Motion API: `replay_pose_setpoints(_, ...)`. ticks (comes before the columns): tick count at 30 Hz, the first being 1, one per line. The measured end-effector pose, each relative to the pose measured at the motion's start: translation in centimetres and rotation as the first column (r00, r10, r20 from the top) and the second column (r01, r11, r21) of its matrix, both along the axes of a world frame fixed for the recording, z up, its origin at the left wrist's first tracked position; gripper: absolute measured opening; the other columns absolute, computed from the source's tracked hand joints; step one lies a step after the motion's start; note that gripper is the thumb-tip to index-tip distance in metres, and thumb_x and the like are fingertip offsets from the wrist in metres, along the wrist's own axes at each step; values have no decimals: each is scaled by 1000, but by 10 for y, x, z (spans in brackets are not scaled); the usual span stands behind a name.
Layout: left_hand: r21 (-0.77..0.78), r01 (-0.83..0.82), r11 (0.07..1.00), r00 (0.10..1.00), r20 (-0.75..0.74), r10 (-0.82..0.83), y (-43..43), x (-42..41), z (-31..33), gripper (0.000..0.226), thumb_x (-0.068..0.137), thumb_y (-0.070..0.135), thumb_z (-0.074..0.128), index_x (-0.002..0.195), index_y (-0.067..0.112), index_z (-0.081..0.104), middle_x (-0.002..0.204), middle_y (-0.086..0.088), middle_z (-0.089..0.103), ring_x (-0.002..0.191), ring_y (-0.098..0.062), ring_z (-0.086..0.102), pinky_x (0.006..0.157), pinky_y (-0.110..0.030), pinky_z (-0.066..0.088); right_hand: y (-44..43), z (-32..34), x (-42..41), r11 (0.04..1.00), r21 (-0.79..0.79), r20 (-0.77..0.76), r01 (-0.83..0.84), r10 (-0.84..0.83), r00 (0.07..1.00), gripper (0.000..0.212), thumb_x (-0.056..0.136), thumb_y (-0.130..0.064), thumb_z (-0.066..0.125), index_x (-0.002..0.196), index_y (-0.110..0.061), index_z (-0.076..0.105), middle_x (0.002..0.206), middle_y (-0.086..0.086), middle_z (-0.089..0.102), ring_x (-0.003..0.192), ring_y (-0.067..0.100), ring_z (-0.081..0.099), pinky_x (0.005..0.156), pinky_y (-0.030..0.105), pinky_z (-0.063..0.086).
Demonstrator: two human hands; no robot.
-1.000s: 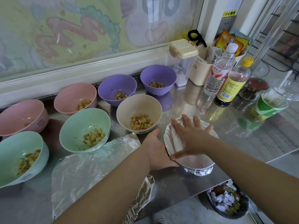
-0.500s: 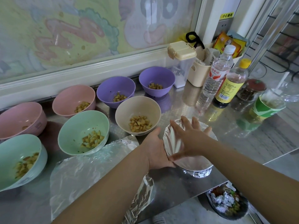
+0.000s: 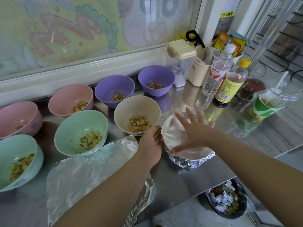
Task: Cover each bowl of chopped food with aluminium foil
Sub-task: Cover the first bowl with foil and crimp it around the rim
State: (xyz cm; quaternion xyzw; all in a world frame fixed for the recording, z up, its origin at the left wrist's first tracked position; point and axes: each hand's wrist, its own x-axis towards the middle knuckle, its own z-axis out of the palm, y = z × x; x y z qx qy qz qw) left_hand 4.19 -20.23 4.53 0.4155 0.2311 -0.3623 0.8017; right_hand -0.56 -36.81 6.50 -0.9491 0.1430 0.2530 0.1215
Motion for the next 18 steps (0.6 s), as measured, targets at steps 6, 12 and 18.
replay_pose_setpoints(6, 234, 170, 957, 983, -111, -147, 18, -21, -27, 20, 100, 21, 53, 114, 12, 63, 113, -10, 68, 103, -23, 60, 94, -38, 49, -2, -4, 7, 996, -7, -39, -84, 84, 996, 154, 33, -101, 60, 150, -50, -25, 163, -12, -30, 149, 41, -28, 105, 86, 5)
replay_pose_setpoints(12, 76, 310, 948, 923, -263, -281, 18, -36, -27, 26, 97, 27, 51, 72, 19, 54, 59, 5, 51, 47, -6, 39, 47, -16, 28, -9, -18, 12, 993, -2, -29, -114, 114, 993, 163, 13, -112, 39, 147, -50, -30, 164, -10, -27, 149, 44, -27, 111, 79, 9)
replay_pose_setpoints(18, -79, 237, 968, 928, -276, -250, 17, -41, -34, 27, 96, 22, 51, 70, 18, 51, 59, 6, 47, 43, -3, 34, 49, -14, 24, -9, -15, 11, 995, 4, -38, -102, 102, 994, 163, 14, -110, 41, 149, -49, -28, 163, -11, -30, 148, 42, -29, 110, 82, 6)
